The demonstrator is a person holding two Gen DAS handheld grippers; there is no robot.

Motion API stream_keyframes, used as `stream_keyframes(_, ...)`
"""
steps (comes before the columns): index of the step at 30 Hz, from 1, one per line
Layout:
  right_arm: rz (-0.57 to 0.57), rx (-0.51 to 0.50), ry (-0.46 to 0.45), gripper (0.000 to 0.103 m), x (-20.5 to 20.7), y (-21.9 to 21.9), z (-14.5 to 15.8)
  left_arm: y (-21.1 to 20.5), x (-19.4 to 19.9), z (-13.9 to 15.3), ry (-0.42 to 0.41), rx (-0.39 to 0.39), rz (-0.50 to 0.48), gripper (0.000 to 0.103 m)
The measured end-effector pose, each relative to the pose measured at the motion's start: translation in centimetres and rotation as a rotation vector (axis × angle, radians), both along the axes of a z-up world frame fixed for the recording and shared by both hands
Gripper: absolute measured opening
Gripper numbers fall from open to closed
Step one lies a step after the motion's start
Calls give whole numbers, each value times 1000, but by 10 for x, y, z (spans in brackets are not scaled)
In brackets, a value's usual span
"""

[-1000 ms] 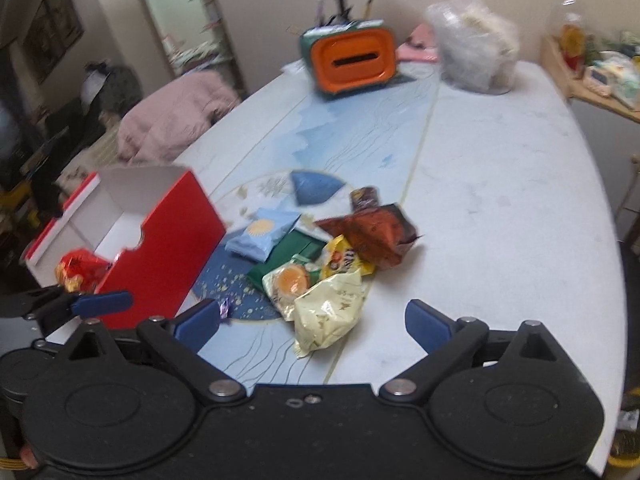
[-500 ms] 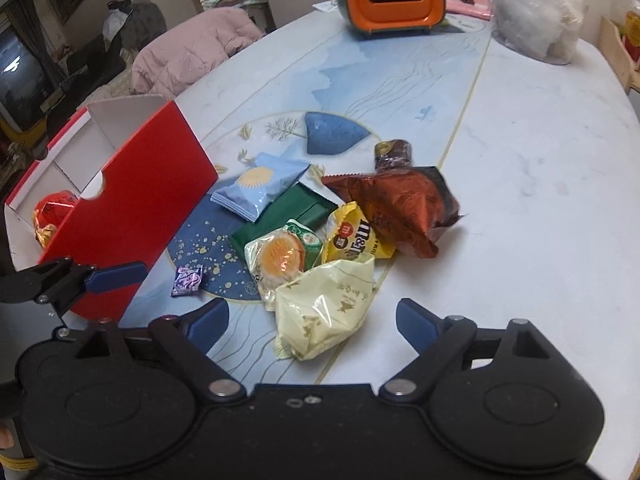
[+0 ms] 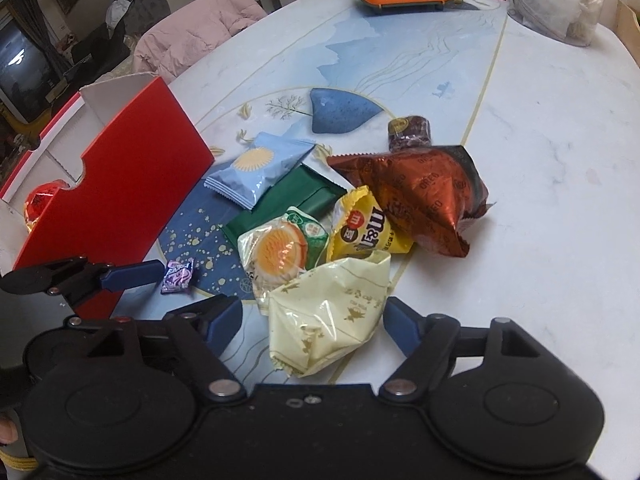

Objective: Organize snacks
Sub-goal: 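Withdraw both tools from the box and move toward the purple candy, then grasp the purple candy with left tool while right grasps the pale yellow pastry bag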

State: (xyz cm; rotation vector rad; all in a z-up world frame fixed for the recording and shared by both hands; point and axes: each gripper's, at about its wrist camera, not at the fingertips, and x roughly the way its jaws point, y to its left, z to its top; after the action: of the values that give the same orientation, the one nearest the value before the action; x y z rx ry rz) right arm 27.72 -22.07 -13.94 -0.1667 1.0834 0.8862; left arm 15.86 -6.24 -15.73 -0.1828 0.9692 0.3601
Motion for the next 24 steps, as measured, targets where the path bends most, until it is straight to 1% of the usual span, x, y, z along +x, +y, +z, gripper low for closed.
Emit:
stream_keyframes(3,-17,7,3,72,0,-2,-1,2,1,1,0,-2,10,61)
stream_keyframes(5,-34,16,10,69,1,-2,-2,5,1,2,-1,-6,20,53)
stream_keyframes(6,-39,16,11,66,1,-2,-2,8,1,3,-2,-9,27,51)
stream_keyframes(7,-40,11,8,64,1,-1,-3,10,1,3,-2,-12,33,46)
stream_keyframes(10,-43,10,-2,61,-2,-2,-3,13,1,3,1,1,32,34)
stream_keyframes(12,-51,9,-5,56,-4,-3,-2,15,2,3,2,0,27,32)
stream_keyframes(13,-56,8,-5,55,-5,-3,-1,15,2,3,3,3,21,29)
stream_keyframes(15,-60,6,-14,52,-7,-4,-1,15,1,4,4,4,17,27)
stream_keyframes(18,-61,1,-34,48,-13,-5,1,16,-1,6,8,-19,13,25)
stream_keyframes(24,-87,20,-41,46,-26,-17,11,18,-11,17,10,-84,10,25)
